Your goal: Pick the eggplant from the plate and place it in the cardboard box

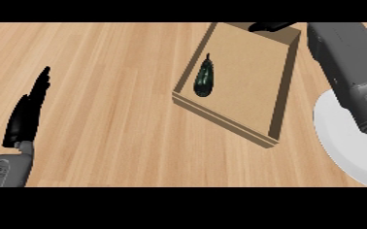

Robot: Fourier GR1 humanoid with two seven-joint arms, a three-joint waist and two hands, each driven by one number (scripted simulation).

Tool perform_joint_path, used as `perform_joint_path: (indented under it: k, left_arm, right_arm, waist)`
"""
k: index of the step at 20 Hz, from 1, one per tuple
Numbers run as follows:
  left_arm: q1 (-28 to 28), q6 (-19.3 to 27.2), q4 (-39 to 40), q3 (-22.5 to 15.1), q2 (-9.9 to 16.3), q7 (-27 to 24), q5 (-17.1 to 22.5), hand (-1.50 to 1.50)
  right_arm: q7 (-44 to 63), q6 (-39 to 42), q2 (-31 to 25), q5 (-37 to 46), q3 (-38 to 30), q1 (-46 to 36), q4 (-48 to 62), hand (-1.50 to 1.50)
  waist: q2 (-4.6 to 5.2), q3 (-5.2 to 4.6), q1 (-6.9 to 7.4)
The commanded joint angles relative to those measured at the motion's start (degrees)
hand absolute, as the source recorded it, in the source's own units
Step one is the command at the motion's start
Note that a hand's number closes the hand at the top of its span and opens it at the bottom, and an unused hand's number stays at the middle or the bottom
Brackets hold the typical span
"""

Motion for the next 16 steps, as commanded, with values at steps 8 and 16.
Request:
perform_joint_path:
  k: [8, 16]
  left_arm:
    - [0.6, 0.5, 0.5, -0.1, -1.1, -2.0, -0.7, 0.0]
    - [-2.8, -0.5, 0.9, -0.8, -1.3, -0.5, -0.9, 0.0]
  right_arm:
    - [-4.1, 11.4, -16.9, -1.3, -2.5, 6.6, 1.8, -1.5]
    - [-9.2, 18.7, -23.3, 2.0, 0.4, 10.5, 1.3, -1.5]
  waist:
    - [0.59, 0.13, 0.63]
    - [1.22, 0.32, 1.19]
